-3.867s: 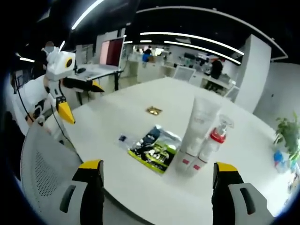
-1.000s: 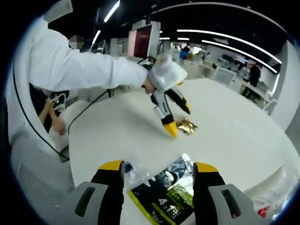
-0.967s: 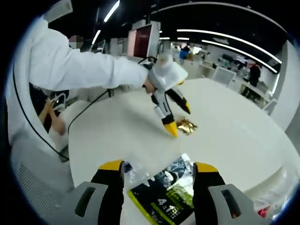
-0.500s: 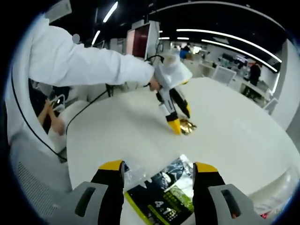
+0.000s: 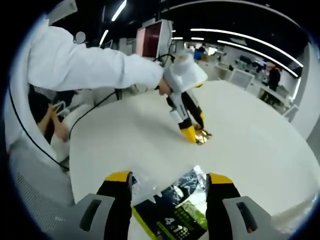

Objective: Arrange the skincare products in the storage area until every visible bottle or jar stands upright without overlapping.

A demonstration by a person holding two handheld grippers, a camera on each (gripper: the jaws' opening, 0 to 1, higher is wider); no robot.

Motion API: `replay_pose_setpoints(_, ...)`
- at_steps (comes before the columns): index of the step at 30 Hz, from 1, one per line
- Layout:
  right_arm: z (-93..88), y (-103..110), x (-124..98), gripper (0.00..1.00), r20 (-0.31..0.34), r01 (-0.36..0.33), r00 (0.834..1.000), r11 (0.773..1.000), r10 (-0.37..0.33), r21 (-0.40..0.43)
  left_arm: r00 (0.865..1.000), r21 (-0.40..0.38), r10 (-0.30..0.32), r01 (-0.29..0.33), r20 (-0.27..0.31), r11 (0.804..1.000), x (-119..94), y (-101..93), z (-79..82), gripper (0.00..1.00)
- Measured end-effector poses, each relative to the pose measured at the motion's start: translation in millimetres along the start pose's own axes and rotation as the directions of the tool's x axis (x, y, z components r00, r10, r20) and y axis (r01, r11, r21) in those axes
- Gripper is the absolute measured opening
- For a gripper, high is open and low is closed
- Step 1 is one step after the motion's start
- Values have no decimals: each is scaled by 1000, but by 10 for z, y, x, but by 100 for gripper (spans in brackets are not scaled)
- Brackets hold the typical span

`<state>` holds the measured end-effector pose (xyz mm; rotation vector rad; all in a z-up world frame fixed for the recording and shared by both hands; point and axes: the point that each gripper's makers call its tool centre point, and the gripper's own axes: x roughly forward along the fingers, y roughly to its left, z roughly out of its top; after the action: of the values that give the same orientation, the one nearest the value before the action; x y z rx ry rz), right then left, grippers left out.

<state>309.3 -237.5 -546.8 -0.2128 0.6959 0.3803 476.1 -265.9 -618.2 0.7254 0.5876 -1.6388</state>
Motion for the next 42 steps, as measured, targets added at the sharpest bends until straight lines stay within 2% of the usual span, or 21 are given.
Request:
replay_pose_setpoints(5,-53,-5,95,56,-11,-2,1000,1000,2,7,1000,12,-23,22,8,1000,-34,-130,-22,35)
replay_pose_setpoints(6,-61,-3,121,56,-12,-2,1000,1000,2,9,999,7,-30,30,16,1000,-47,-165,-13,29)
replay_pose_setpoints(7,-67,1,136,56,-13,-3,1000,1000,3,9,999,-19,-33,34,24,999,-59,-184,-2,17)
replay_pose_setpoints(8,-74,4,148,55,-16,-3,1000,1000,3,7,998,-62,-24,28,64,998,-63,-184,52,14)
replay_pose_setpoints(10,-99,1,193,55,-15,6,1000,1000,-6,0,999,-47,-7,8,33,999,-68,-176,-27,5)
replay_pose_setpoints(11,-144,1,227,55,-33,8,999,1000,-8,-6,997,-20,8,-7,74,1000,-75,-178,17,5)
replay_pose_setpoints(12,-171,2,242,54,-44,9,999,1000,-9,-12,999,-42,0,2,53,999,-73,-208,-35,4)
replay_pose_setpoints(14,-216,6,288,55,-50,7,999,1000,-8,-17,998,-51,-24,27,61,998,-88,-272,-30,6)
replay_pose_setpoints(15,-237,-12,318,55,-53,2,999,1000,-3,-14,997,-22,-44,46,62,999,-92,-329,-30,8)
replay_pose_setpoints(19,-238,-14,377,54,-67,-2,998,1000,0,-23,996,-2,-71,71,53,997,-91,-426,-11,30)
replay_pose_setpoints(22,-214,-26,393,55,-66,-8,998,1000,7,-24,994,30,-104,103,27,994,-110,-530,-46,36)
replay_pose_setpoints(25,-232,-31,385,55,-69,-11,998,1000,9,-27,992,30,-122,122,14,992,-137,-620,-56,37)
replay_pose_setpoints(27,-258,-33,397,55,-77,-13,997,1000,11,-24,991,101,-130,131,-16,986,-135,-644,-102,40)
replay_pose_setpoints(30,-279,-20,403,56,-85,-18,996,1000,16,-24,991,135,-125,129,-43,982,-165,-736,-119,45)
replay_pose_setpoints(31,-277,-15,405,56,-84,-20,996,1000,18,-24,992,168,-112,121,-59,978,-174,-746,-134,46)
replay_pose_setpoints(32,-277,-11,410,56,-85,-23,996,999,21,-23,991,229,-103,120,-86,966,-180,-715,-160,46)
replay_pose_setpoints(33,-281,0,415,57,-88,-26,996,999,23,-24,993,207,-103,115,-65,972,-179,-737,-116,47)
replay_pose_setpoints(35,-280,3,450,57,-93,-29,995,999,27,-30,992,195,-99,113,-80,974,-180,-746,-101,46)
replay_pose_setpoints(37,-258,-13,495,56,-89,-30,996,999,27,-30,989,196,-122,137,-87,971,-189,-819,-101,42)
replay_pose_setpoints(42,-218,-29,620,54,-81,-35,996,999,32,-31,989,191,-124,137,-76,972,-209,-867,-100,40)
